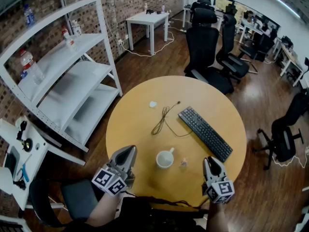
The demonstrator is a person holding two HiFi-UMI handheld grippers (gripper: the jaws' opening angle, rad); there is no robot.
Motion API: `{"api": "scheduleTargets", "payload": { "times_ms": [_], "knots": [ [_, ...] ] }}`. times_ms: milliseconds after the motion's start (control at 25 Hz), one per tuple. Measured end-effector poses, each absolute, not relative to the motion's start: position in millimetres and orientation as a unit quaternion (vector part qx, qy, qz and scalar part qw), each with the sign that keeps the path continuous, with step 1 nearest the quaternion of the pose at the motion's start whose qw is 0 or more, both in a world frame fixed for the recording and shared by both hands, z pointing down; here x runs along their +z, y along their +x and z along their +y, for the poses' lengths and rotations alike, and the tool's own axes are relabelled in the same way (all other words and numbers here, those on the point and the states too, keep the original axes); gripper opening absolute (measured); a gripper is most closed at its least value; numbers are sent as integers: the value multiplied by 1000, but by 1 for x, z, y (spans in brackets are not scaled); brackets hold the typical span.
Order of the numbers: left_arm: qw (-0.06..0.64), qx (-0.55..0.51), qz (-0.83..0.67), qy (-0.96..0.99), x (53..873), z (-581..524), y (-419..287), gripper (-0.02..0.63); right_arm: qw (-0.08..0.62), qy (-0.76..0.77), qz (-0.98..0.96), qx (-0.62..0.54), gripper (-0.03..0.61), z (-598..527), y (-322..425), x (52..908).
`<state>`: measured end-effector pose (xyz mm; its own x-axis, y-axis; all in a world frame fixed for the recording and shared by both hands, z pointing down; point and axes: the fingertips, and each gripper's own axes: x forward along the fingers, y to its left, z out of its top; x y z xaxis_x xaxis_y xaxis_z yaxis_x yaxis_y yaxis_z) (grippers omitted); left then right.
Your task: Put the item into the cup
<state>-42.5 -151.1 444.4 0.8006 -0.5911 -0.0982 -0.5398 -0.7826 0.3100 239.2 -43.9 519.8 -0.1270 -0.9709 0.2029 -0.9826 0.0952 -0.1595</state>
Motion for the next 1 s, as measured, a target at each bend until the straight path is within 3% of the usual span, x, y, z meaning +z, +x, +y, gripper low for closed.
{"api": "scheduleTargets", "payload": {
  "times_ms": [80, 200, 480, 520, 840, 880, 920, 1000],
  "knots": [
    [130, -91, -304, 939, 444, -155, -43, -6, 63, 643, -750, 141, 83, -55, 229, 530],
    [131, -91, -311, 937, 446, -160, -51, -6, 132, 605, -767, 167, 135, -68, 214, 568],
    [142, -101, -327, 929, 452, -151, -77, -6, 283, 532, -769, 212, 137, -80, 197, 653],
    [144, -100, -332, 927, 454, -150, -81, -6, 303, 523, -766, 218, 165, -80, 197, 667],
    [149, -92, -376, 910, 463, -141, -117, -6, 359, 519, -743, 224, 165, -91, 200, 713],
    [148, -94, -380, 908, 463, -140, -120, -6, 363, 521, -742, 216, 120, -93, 199, 713],
    [147, -96, -382, 907, 461, -139, -123, -6, 367, 522, -741, 211, 25, -95, 198, 714],
    [146, -101, -385, 905, 459, -139, -126, -6, 371, 520, -741, 206, 12, -95, 196, 715]
  ]
}}
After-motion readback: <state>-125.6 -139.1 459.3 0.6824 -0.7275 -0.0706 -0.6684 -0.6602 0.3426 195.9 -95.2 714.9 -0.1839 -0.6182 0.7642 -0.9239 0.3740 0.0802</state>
